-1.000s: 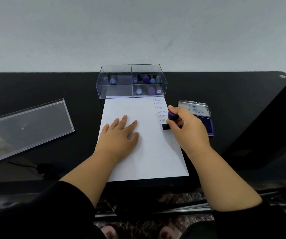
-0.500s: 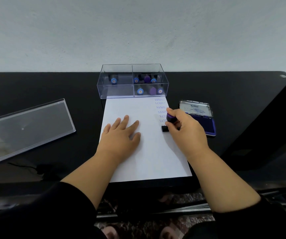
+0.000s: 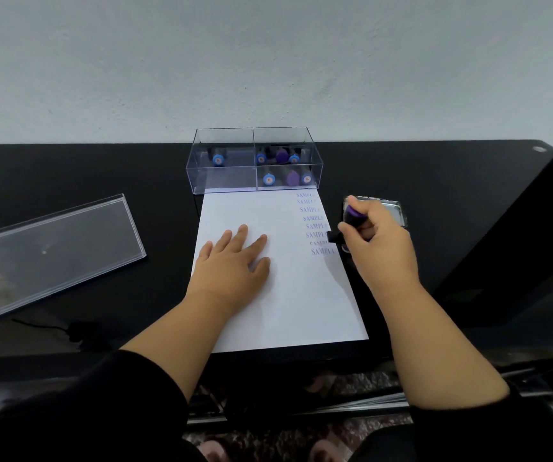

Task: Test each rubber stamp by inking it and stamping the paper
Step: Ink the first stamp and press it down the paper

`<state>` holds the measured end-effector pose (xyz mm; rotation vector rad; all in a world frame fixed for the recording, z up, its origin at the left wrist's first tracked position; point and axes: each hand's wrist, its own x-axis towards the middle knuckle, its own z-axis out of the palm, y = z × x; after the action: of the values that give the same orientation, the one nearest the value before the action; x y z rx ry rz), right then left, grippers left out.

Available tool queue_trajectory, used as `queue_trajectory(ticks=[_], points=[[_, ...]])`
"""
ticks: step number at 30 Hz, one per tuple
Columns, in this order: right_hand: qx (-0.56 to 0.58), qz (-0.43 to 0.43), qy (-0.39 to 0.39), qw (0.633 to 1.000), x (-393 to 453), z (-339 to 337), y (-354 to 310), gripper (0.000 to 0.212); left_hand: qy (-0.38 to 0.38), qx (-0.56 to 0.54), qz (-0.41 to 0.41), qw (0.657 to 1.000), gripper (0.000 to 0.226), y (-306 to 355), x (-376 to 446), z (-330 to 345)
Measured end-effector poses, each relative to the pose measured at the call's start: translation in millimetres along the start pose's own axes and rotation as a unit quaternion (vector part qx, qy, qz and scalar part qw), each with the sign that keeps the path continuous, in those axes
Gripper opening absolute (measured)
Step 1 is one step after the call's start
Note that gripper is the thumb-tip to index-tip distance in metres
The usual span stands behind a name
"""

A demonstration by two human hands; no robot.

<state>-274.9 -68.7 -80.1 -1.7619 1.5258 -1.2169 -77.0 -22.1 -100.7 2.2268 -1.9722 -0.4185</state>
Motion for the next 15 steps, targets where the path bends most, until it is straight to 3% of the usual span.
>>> queue_trajectory(ticks=[15], points=[[0.029,0.033,0.022,0.999,2,-20,5,0.032,0.005,0.003,-0.004,1.000,0.049,1,0,-1]])
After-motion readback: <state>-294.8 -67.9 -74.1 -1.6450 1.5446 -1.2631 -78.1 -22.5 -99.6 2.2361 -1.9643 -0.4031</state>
